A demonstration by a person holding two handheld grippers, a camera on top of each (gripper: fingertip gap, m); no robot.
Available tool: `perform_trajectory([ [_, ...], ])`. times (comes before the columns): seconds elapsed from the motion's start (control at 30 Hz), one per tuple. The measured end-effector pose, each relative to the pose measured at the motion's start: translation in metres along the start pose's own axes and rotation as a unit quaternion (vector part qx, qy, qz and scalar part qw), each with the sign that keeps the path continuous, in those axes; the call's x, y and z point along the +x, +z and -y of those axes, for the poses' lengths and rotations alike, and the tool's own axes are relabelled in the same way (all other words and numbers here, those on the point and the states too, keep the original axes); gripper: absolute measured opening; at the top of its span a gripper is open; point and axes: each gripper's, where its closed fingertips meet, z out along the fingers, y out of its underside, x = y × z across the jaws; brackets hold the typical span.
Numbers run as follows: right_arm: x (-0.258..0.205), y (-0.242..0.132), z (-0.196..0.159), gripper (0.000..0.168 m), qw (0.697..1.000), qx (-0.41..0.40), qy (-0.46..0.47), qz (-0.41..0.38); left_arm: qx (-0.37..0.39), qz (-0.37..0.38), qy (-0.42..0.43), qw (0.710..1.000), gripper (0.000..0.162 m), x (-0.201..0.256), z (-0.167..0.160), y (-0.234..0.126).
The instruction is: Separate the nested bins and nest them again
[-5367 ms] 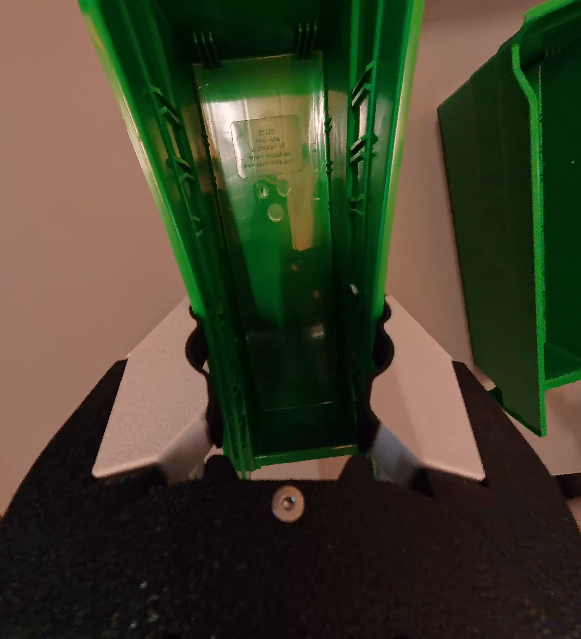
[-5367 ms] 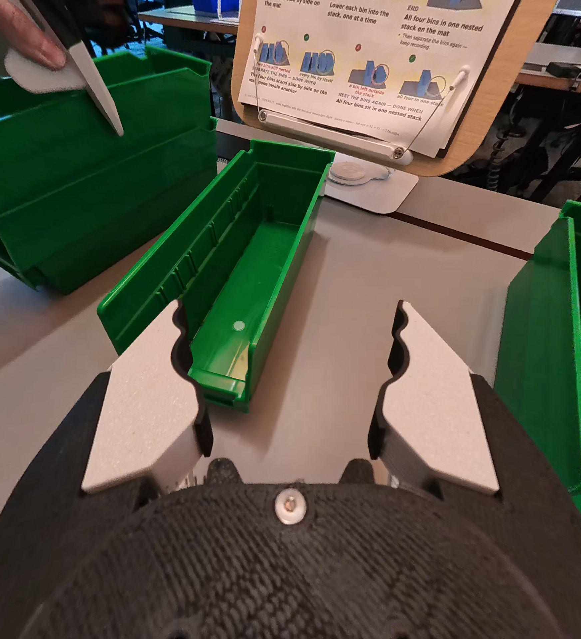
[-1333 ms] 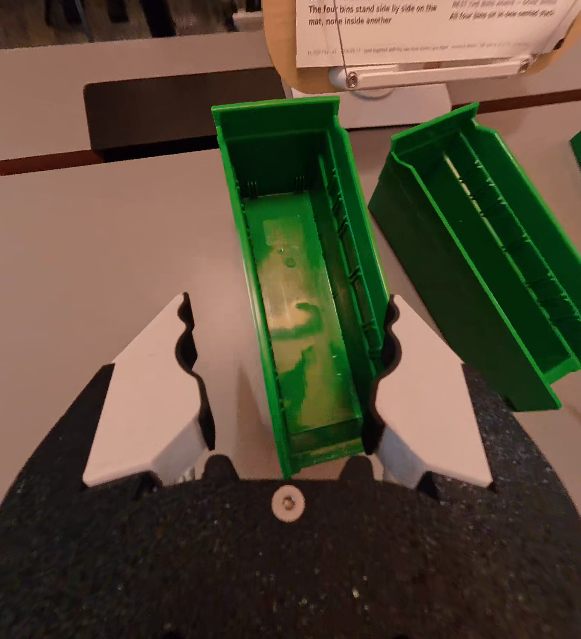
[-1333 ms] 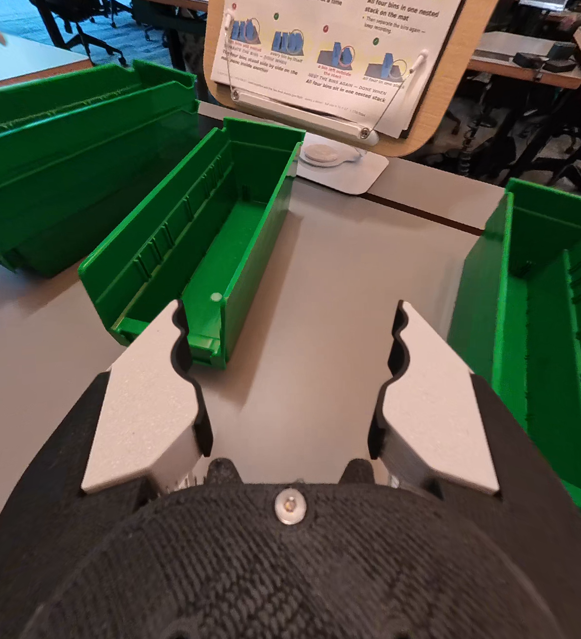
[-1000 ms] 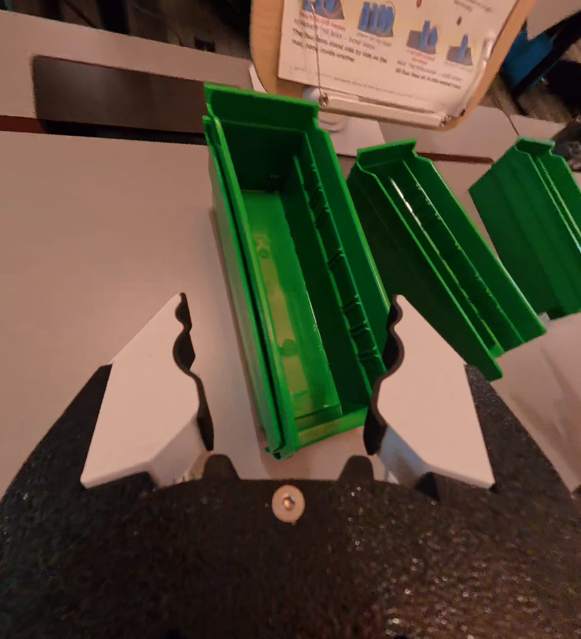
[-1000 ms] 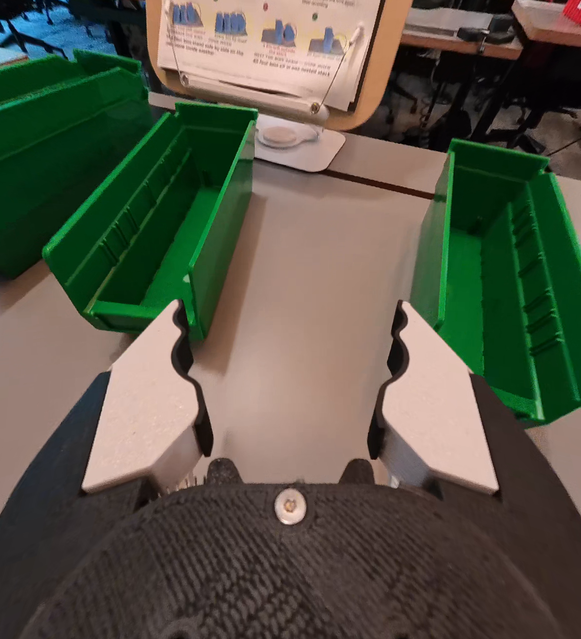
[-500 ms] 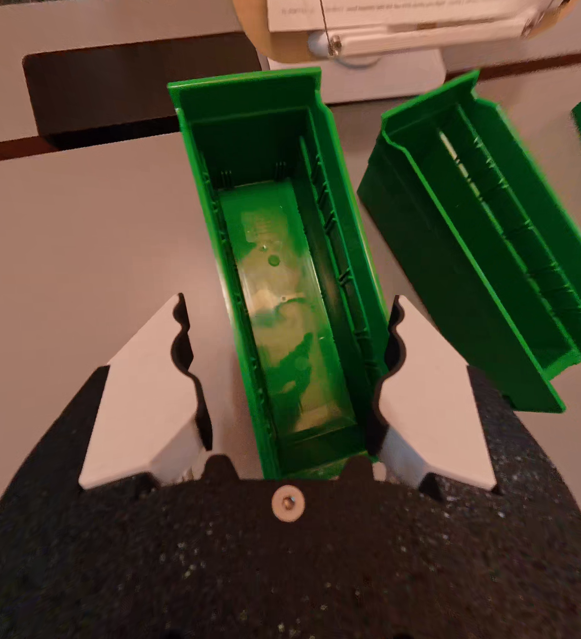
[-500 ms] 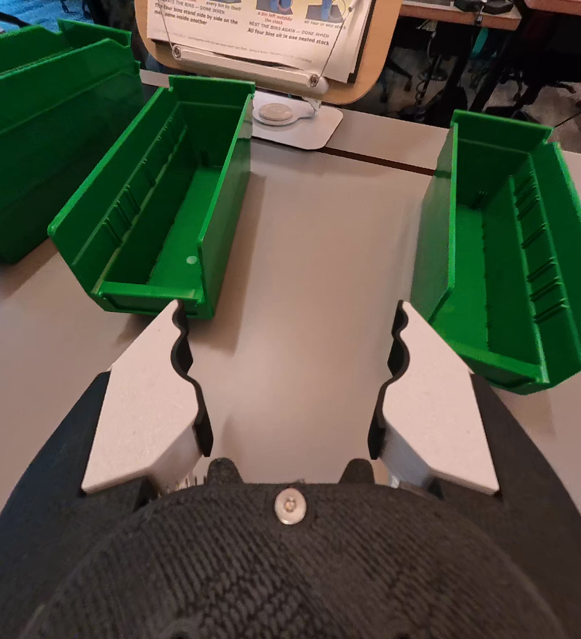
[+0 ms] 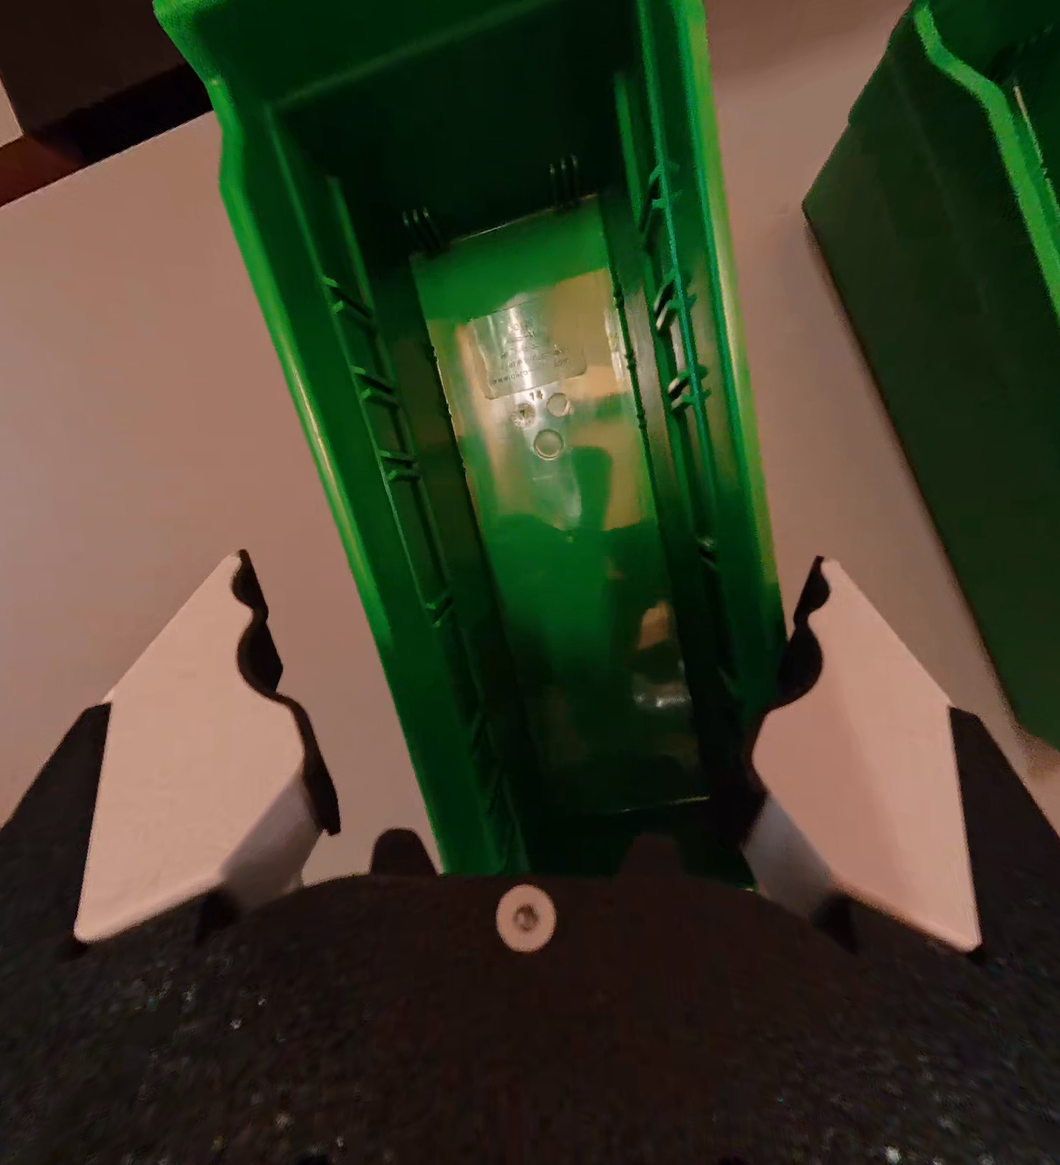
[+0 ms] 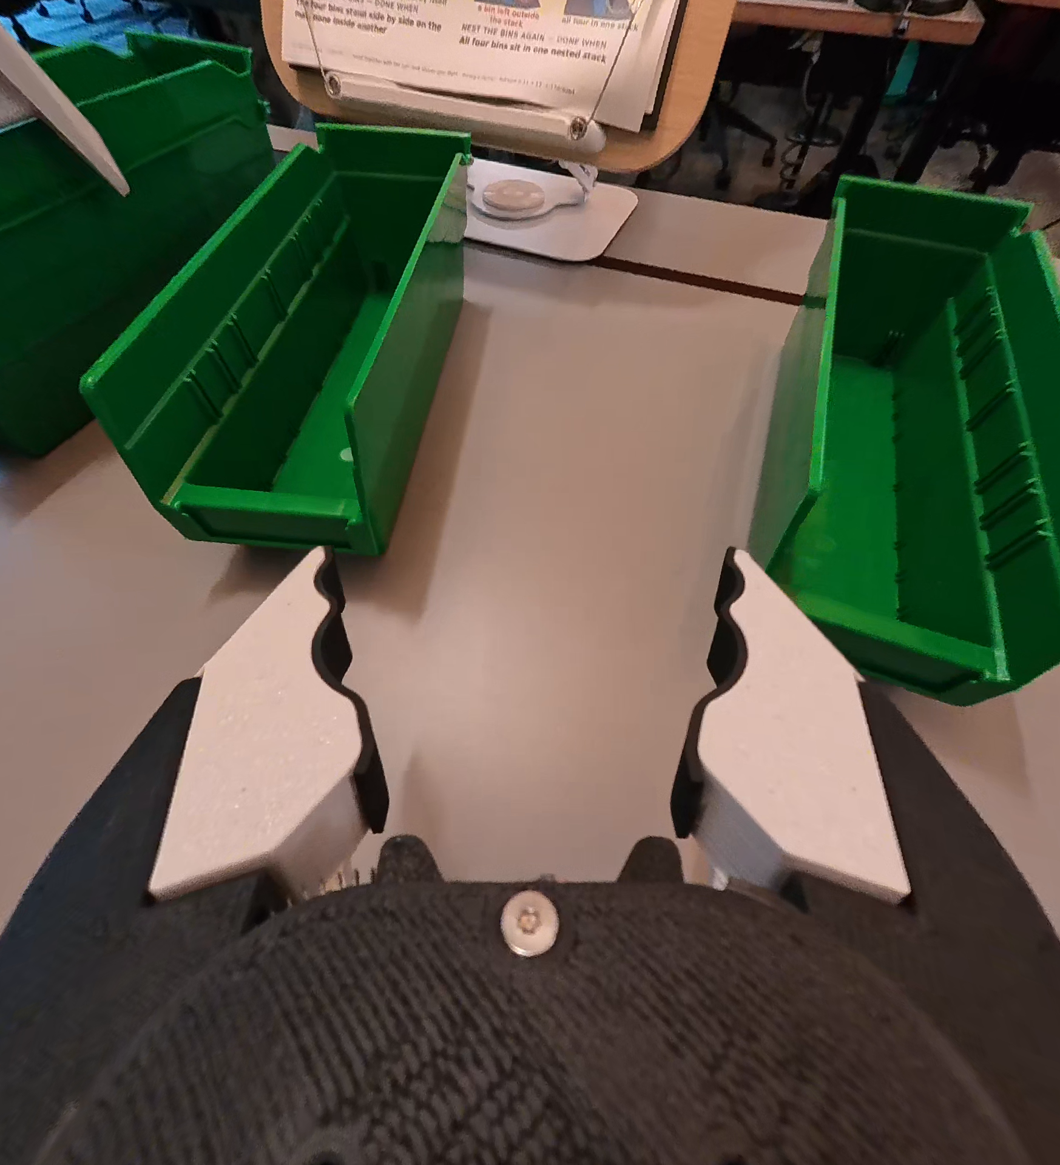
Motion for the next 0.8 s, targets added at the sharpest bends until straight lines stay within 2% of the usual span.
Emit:
perform_trajectory([
  [0.2,0.012,-0.002,-0.001,0.117,1.0,0.006,0.012,-0.001,0.001,-0.02,-0.008,1.0,0.15,0.002,-0.002,0.002],
  [0.37,0.01,0.0,-0.004,0.116,1.0,0.005,0.028,0.009,-0.005,-0.096,-0.043,0.994,0.141,0.018,-0.007,0.007],
  [0.43,0.003,0.002,-0.005,0.115,1.0,0.0,0.022,0.019,-0.002,-0.099,-0.047,0.994,0.137,0.02,-0.007,0.006],
  [0.8,-0.014,0.009,0.005,0.116,1.0,0.005,0.004,0.03,0.01,-0.108,-0.053,0.993,0.137,0.038,-0.005,0.004],
])
